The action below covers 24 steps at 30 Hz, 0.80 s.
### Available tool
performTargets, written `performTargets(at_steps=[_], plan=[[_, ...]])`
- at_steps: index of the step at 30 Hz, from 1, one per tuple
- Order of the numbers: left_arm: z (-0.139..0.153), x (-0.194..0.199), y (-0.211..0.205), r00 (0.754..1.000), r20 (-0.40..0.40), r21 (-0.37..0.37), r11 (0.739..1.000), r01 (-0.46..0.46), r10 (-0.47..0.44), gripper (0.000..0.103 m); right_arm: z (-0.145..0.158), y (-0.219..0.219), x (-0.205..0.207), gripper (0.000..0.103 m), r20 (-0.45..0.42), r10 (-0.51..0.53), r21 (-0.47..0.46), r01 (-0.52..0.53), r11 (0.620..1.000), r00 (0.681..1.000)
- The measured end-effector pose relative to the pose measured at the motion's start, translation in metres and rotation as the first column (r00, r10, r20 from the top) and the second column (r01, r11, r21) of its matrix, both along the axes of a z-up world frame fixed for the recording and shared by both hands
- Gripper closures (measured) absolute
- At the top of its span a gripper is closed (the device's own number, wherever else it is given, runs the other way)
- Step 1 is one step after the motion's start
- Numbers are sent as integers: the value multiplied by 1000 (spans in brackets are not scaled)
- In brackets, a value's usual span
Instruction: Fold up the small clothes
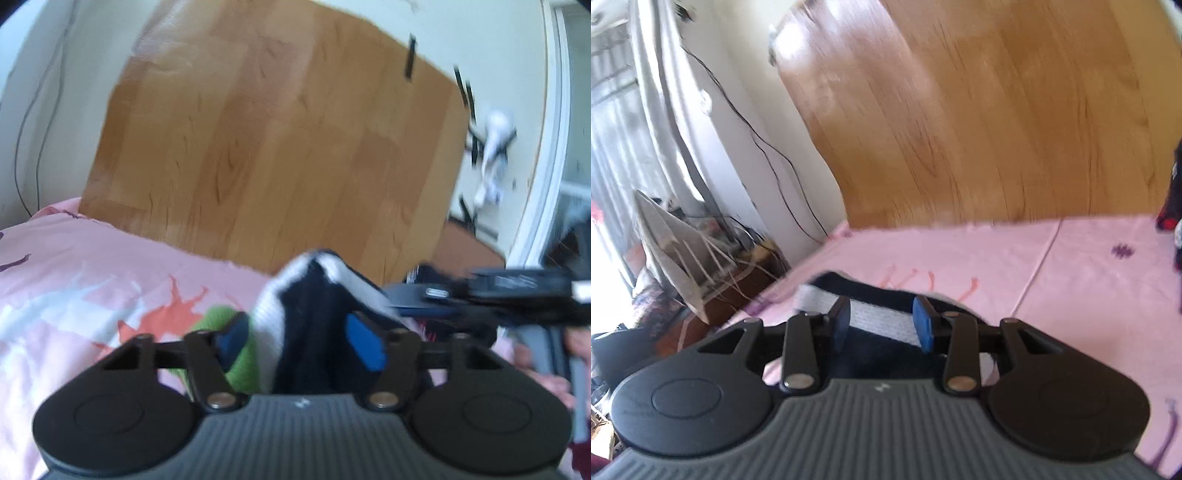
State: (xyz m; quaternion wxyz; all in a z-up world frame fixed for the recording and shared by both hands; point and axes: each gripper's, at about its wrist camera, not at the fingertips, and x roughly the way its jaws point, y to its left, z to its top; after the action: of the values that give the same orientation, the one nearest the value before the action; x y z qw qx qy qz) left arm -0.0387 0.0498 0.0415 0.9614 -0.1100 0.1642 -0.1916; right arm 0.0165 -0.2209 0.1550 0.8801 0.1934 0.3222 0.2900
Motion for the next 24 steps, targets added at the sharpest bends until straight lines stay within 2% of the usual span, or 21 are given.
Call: performTargets(at_steps=[2, 4, 6, 7, 12, 13, 14, 15, 16, 17, 19, 21, 24], plan=[[-6, 4, -5, 998, -53, 56, 998, -25, 28, 69, -18, 27, 20, 62, -57, 40, -16, -41, 999, 998], [-13, 10, -6, 990, -107, 118, 990, -81, 94, 79, -32, 47, 32, 61, -125, 92, 1, -92, 996, 988], [-15, 14, 0, 985, -131, 114, 988, -101, 116, 80, -26, 81, 26, 59, -31, 115, -194, -119, 974, 993], [-15, 15, 1, 984, -131, 120, 987, -108, 123, 79, -24, 91, 27, 59, -19, 123, -237, -124, 964, 992], [-6, 14, -6, 980, -147, 154, 982, -114, 136, 76, -20, 89, 29, 58, -31, 132, -235, -136, 962, 991], [0, 12, -6, 979, -142, 152, 981, -123, 144, 65, -22, 88, 30, 58, -24, 130, -232, -132, 964, 991], [7, 14, -7, 978, -128, 158, 977, -145, 166, 40, -22, 87, 29, 56, -13, 125, -219, -125, 968, 992], [13, 12, -2, 975, -109, 172, 969, -175, 195, 28, -21, 83, 26, 53, -4, 117, -197, -116, 974, 993], [18, 12, -1, 971, -89, 192, 960, -203, 223, 12, -19, 75, 24, 50, 7, 112, -158, -109, 981, 994], [22, 12, -1, 967, -74, 215, 951, -222, 242, 7, -18, 64, 20, 47, 23, 104, -112, -101, 989, 994], [25, 19, -1, 968, -86, 245, 947, -208, 235, 0, -7, 38, 7, 39, 71, 68, 42, -71, 997, 995], [25, 32, 2, 971, -157, 255, 957, -139, 183, 0, -3, 12, -5, 23, 75, -1, 141, -10, 990, 997], [17, 53, 10, 947, -311, 200, 980, -11, 74, 0, -11, -15, -18, 21, 6, -68, 146, 66, 987, 998]])
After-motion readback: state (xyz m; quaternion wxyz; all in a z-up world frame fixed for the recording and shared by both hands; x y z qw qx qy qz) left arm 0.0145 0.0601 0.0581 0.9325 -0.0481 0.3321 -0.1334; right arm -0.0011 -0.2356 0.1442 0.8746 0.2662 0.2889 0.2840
